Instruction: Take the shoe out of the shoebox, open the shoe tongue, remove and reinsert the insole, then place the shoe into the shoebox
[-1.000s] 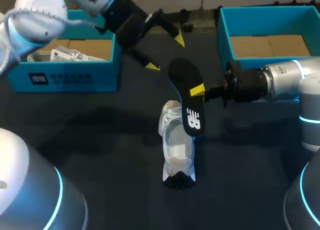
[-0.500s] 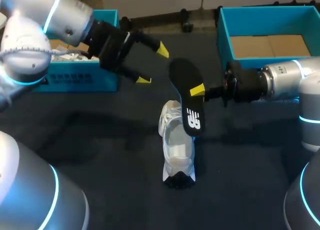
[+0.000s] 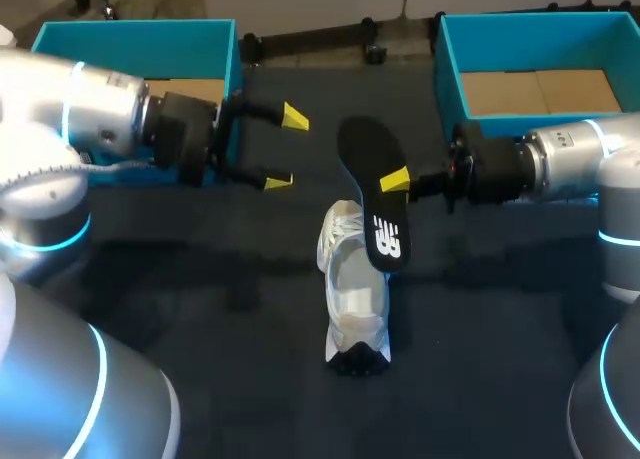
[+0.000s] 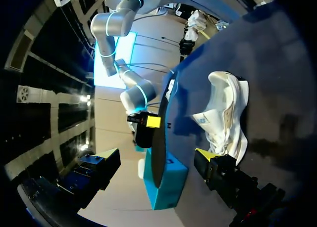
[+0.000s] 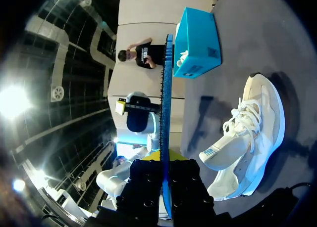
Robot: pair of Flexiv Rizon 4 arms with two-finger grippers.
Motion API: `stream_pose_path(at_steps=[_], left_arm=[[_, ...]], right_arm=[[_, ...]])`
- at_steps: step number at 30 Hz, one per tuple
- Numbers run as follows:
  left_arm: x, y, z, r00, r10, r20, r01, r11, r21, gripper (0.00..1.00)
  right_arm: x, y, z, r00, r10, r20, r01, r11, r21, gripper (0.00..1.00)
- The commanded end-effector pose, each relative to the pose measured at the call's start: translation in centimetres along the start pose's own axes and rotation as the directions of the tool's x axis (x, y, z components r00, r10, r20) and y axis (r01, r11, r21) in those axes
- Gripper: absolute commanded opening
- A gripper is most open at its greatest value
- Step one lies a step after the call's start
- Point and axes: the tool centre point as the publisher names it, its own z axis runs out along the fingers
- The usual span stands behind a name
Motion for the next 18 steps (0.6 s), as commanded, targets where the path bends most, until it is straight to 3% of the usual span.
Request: stream_pose_path(at_steps=[1, 8, 18], left_arm=[[0.8, -0.9, 1.3, 0.987, 0.028, 0.161, -0.025, 0.999, -0.022, 1.0], [1.3, -1.0, 2.8, 0.967, 0.08, 0.243, -0.068, 0.996, -0.059, 1.0], [1.0, -0.7, 5.2, 0.957, 0.104, 0.271, -0.087, 0.993, -0.074, 1.0]], right_arm=[[0.0, 0.0, 0.1, 1.0, 0.0, 0.002, 0.0, 1.0, 0.0, 0.0], [0.1, -0.8, 0.7, 1.0, 0.001, 0.012, -0.001, 0.999, -0.054, 0.0], [0.1, -2.0, 1.3, 1.0, -0.001, -0.019, -0.001, 0.997, -0.082, 0.0]])
